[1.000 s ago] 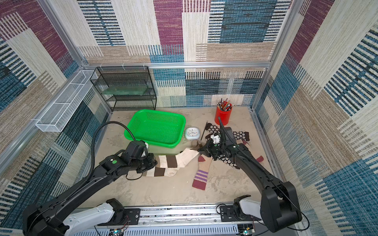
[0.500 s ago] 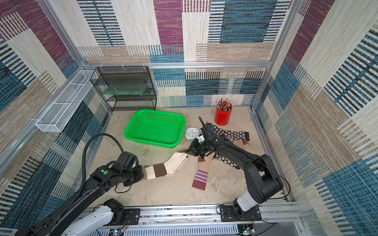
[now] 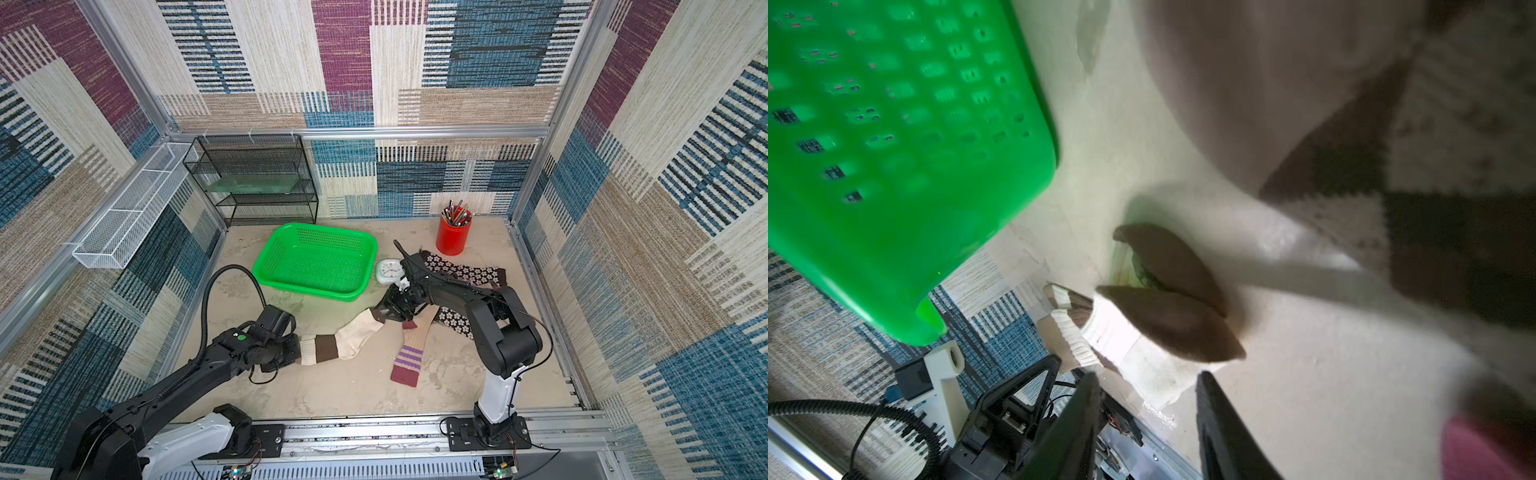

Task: Place the socks together as a pair
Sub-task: Flatten out the sock, then pick up a pair of socks from the center of the board.

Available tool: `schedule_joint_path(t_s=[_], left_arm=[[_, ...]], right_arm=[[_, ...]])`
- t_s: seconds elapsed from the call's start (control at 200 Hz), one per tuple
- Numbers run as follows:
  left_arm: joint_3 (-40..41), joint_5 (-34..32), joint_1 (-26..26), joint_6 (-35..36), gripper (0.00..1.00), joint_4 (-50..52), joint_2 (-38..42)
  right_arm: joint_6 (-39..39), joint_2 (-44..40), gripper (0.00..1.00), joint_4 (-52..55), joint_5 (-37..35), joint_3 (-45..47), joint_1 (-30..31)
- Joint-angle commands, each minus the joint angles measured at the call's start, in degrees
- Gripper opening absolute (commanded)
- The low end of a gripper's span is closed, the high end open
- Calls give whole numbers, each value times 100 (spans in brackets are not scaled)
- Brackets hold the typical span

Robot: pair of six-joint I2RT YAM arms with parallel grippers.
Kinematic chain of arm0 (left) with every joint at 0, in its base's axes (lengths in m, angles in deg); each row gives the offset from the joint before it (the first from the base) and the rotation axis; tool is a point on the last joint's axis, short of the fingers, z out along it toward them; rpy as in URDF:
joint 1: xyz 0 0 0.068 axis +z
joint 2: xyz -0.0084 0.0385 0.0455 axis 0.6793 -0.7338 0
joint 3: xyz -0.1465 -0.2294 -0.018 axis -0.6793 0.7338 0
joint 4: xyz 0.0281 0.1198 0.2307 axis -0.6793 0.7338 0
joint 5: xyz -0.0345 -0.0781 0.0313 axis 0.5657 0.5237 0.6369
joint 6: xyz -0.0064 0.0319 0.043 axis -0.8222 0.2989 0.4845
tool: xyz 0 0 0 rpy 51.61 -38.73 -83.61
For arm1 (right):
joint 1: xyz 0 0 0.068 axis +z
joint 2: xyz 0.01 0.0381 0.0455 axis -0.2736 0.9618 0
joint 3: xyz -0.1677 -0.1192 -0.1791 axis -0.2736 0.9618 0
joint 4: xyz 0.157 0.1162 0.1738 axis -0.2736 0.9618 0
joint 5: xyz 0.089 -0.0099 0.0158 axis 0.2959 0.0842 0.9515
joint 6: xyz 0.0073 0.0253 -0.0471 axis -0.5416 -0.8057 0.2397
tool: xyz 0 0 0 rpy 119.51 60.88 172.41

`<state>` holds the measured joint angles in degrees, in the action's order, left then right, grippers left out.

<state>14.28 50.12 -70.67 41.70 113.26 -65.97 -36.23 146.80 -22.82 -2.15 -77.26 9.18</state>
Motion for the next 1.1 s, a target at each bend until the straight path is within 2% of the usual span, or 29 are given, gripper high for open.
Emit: schedule_joint_path(t_s=[0.0,0.04,0.175,0.28,0.31,0.346,0.566,0.731,0.911,0.966,1.027,1.097], left_arm=[[-16,-284,11,177,0,-163,22],[-9,-297,26,148,1,-124,102],[31,-76,28,-12,39,38,593],[171,-63,29,-232,52,233,993],[205,-63,33,-278,63,282,1039],[243,-61,28,-302,67,315,1028],[223,-104,34,-195,68,78,243],[109,-283,28,-44,67,-180,-459],[-43,-393,28,32,65,-484,-1155],[-52,-377,29,70,61,-624,-1336],[-69,-330,29,117,53,-713,-1553],[-39,-273,29,172,35,-772,-1739]], right_arm=[[647,74,52,602,-343,-192,-42],[761,63,53,681,-364,-189,-68],[1256,90,58,900,-424,-293,-13],[1602,259,63,1047,-574,-470,153],[1661,320,64,1038,-590,-516,201],[1703,386,64,1019,-626,-572,269],[2086,876,66,1355,-1497,-1183,595],[2170,1011,66,1251,-1940,-1157,777],[2130,1019,62,976,-2509,-984,958],[2104,1026,59,847,-2595,-894,988],[2095,1044,54,760,-2644,-817,1029],[2110,1049,40,702,-2787,-740,1100]])
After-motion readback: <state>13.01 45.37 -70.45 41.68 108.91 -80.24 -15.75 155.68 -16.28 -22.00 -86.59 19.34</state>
